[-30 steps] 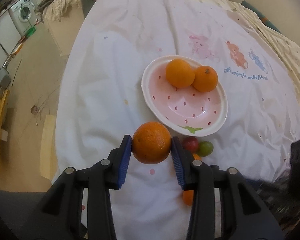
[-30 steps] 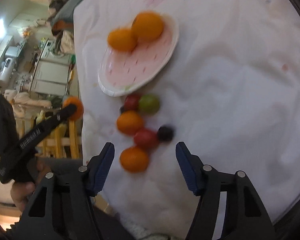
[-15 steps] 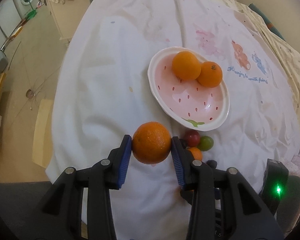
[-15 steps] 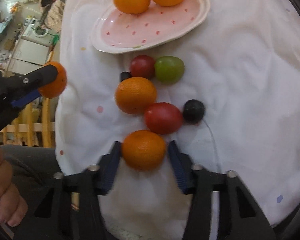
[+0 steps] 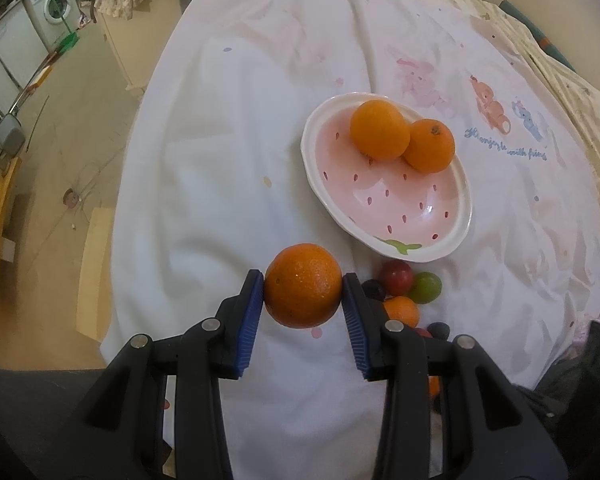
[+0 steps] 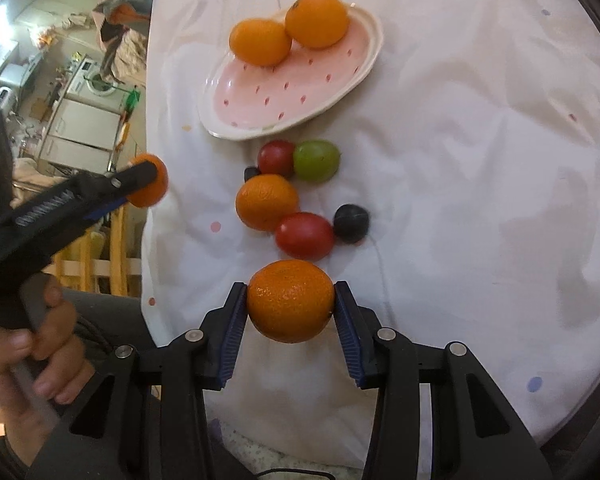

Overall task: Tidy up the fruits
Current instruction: 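Grasp a small orange with the right gripper while the left gripper holds the tangerine, then carry both held fruits over the pink plate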

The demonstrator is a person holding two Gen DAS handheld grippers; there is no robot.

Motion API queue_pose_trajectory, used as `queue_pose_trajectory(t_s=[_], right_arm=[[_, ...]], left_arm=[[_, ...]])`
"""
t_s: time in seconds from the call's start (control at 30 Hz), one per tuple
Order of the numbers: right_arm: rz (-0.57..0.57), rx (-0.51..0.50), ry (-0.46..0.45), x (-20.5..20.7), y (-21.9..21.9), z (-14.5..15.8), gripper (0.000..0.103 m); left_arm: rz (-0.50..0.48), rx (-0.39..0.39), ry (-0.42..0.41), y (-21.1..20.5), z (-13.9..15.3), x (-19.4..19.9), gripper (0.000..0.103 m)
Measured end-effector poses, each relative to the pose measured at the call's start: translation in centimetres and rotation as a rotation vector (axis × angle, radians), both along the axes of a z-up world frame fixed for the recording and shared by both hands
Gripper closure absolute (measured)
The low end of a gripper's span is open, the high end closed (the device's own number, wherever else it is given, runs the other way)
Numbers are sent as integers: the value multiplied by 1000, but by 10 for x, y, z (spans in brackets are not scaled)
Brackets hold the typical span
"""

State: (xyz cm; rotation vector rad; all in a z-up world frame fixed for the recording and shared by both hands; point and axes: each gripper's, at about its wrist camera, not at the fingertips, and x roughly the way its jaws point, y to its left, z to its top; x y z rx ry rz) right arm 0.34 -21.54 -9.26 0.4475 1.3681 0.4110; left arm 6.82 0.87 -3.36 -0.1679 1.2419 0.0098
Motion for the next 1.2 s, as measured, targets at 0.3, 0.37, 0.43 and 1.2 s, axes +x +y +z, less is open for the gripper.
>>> queue_pose_trajectory(t_s=[0.3, 0.37, 0.43, 1.2], right_arm=[[-45, 13, -103, 13, -33, 35, 58], [-56, 11, -128, 20, -43, 43, 58], [-67, 10, -161, 26, -53, 51, 58], [-115, 110, -261, 86, -94, 71, 58]], left_arm=[[-27, 84, -54, -7, 4, -3, 68], [-27, 98, -71, -7, 6, -3, 68], [-29, 111, -91, -7, 9, -4, 68], [-73, 167, -143, -25, 31, 21, 68]])
